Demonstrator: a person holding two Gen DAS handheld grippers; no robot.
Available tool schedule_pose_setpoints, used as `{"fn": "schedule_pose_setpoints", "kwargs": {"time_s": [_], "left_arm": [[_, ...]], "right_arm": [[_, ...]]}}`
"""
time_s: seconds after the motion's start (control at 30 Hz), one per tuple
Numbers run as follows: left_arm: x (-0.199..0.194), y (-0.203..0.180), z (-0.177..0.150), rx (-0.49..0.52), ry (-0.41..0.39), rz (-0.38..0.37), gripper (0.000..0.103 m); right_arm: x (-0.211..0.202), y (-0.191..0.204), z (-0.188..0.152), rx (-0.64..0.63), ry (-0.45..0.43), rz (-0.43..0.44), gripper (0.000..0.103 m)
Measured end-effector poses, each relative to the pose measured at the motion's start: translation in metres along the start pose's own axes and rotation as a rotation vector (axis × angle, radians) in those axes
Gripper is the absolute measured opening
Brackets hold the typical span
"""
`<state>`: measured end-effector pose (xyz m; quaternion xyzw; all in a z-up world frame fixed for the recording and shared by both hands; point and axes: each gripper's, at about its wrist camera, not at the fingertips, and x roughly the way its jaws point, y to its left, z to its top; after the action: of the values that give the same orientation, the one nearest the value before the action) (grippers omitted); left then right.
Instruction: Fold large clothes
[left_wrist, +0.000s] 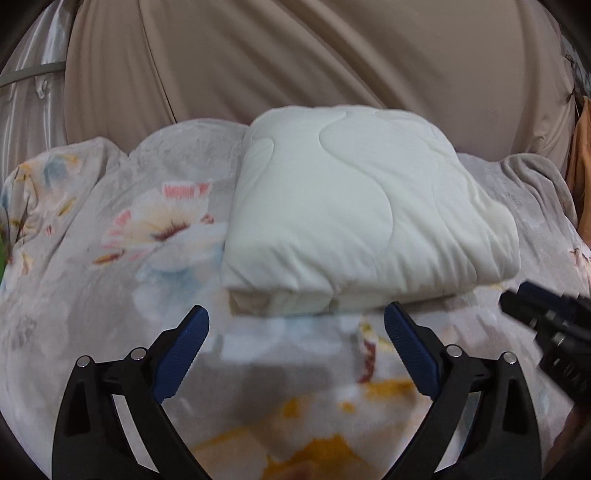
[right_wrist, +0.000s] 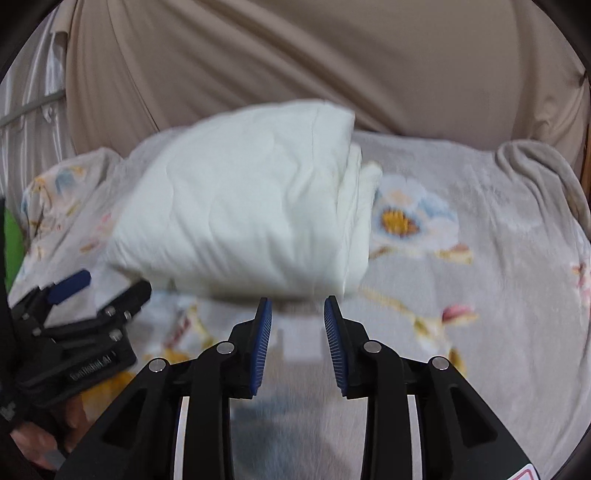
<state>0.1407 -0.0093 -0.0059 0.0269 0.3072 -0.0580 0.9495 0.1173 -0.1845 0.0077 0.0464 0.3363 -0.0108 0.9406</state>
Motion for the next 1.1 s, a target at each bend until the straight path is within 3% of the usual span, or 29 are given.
{"fn": "schedule_pose_setpoints", "kwargs": {"time_s": [0.17,0.33,0.57,1.1], "left_arm": [[-0.002,-0.013,-0.010,0.050,0.012,0.012,0.094],[-0.002,-0.020,-0.011,0.075,0.009,0.064,0.096],[-0.001,-0.023,-0.013,0.089,0.013,0.097,0.096],[-0.003,-0.024,-0.014,0.099,0.004,0.104,0.095]], "right_arm": [[0.012,0.007,-0.022,0.001,0.052,-0.027,0.030],[0.010,0.015,-0.023,-0.025,0.036,-0.057,0.038],[0.009,0.018,-0.024,-0.031,0.028,-0.065,0.038],[0.007,0.017,-0.024,-0.019,0.014,-0.069,0.039]]}}
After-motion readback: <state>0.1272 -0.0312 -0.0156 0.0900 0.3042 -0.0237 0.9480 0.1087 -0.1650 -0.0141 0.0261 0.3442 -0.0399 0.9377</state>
